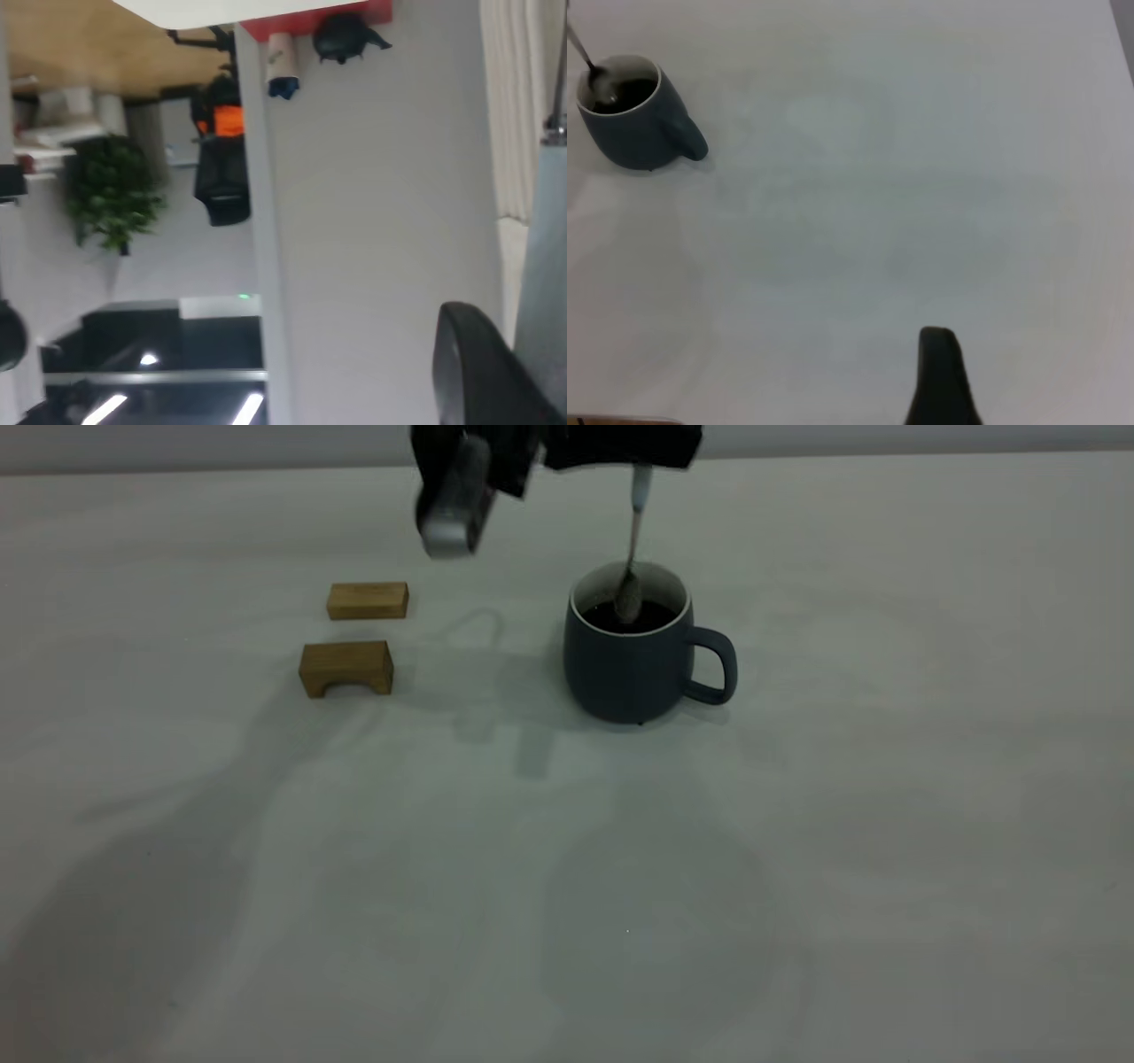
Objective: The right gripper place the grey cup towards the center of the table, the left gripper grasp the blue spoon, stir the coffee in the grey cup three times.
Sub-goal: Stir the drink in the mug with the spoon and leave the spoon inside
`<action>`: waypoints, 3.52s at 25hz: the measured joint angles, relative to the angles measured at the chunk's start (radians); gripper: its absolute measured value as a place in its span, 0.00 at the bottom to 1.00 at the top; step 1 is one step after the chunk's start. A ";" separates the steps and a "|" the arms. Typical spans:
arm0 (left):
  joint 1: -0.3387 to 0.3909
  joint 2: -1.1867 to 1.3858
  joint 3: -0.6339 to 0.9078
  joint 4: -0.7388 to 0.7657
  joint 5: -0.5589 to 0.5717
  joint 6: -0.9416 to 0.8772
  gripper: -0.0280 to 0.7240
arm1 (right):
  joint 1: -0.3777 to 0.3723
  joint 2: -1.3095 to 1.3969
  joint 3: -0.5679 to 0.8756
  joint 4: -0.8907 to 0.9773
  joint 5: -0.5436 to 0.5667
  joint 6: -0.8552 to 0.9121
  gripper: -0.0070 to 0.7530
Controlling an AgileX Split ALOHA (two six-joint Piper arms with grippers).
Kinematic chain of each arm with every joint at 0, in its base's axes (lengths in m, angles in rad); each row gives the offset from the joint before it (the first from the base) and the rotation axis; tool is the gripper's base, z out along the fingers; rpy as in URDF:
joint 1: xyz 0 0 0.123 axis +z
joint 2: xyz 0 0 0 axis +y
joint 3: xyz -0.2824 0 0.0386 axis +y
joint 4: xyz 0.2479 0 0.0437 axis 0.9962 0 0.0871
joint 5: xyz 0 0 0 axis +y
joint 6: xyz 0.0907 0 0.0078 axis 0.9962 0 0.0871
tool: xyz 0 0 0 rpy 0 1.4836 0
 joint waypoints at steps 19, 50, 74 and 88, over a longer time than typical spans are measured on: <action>-0.020 0.081 -0.001 -0.137 -0.060 0.170 0.22 | 0.000 0.000 0.000 0.000 0.000 0.000 0.77; -0.027 0.070 -0.001 0.016 -0.022 0.049 0.22 | 0.000 0.000 0.000 0.000 0.000 0.000 0.77; -0.010 0.072 -0.001 -0.078 -0.035 0.234 0.21 | 0.000 0.000 0.000 0.000 0.000 0.000 0.77; 0.038 0.072 -0.004 0.078 -0.030 -0.024 0.18 | 0.000 0.000 0.000 0.000 0.000 0.000 0.77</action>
